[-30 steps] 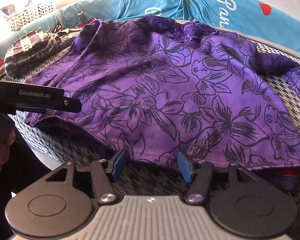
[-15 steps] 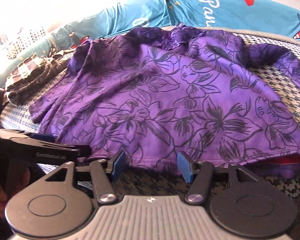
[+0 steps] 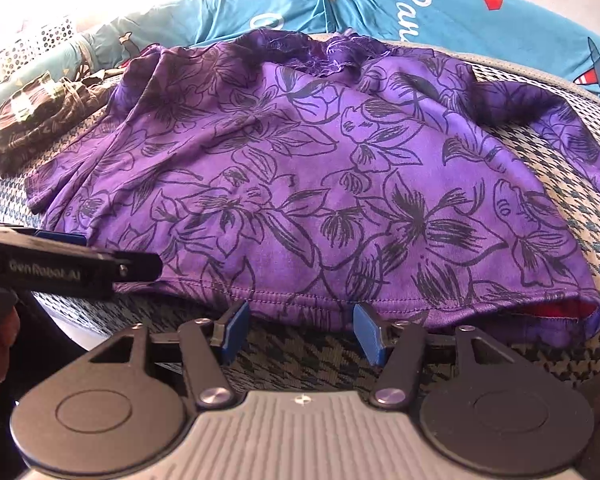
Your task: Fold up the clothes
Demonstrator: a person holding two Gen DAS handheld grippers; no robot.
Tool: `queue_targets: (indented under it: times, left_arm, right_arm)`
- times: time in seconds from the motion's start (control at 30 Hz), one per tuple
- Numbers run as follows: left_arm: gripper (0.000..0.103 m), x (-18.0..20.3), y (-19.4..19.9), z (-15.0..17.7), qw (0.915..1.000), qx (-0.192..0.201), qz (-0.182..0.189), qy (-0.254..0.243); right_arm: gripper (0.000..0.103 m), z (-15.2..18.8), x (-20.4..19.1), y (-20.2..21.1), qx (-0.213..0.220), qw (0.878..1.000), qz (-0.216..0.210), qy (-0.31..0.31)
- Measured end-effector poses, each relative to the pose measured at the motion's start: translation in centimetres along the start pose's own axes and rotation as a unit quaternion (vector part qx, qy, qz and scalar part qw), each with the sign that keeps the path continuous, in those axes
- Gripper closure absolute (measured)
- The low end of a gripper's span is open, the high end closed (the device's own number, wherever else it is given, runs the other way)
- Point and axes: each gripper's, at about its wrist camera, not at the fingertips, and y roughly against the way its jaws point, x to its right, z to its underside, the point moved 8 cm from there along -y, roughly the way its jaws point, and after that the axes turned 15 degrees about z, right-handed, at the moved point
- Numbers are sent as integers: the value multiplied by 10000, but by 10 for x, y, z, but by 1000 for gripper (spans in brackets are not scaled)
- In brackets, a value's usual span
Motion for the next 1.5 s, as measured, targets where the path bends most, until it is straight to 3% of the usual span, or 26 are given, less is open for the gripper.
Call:
queue_targets:
  times: [0.1, 0.3, 0.4, 0.5, 0.9, 1.27, 1.5]
  left_arm:
    - [0, 6, -8, 6, 9989, -150, -278, -335]
    - [0, 3, -1, 1, 9999, -29, -113, -58]
    - [0, 0, 12, -13, 9992, 336, 90, 173]
    - [0, -2, 16, -25, 9987, 492, -12, 144]
    - [0, -3, -5, -77, 9988, 479, 36, 26]
    - [0, -29, -25, -128, 9985, 540, -57, 94]
    - [0, -45, -35, -165, 9977, 652, -169, 87]
  right_arm:
    - [47, 4, 3, -2, -129, 9998, 145, 10]
    - [47, 3, 18, -5, -484, 9973, -100, -552]
    - [46, -9, 26, 1, -262, 9973, -220, -647]
    - [46, -23, 32, 6, -40, 9970, -421, -653]
    - [45, -84, 55, -12, 438, 9948, -641, -656]
    - [45, -128, 69, -46, 424, 9912, -734, -1017]
    - [45, -173, 94, -65, 711, 9856, -486, -1456]
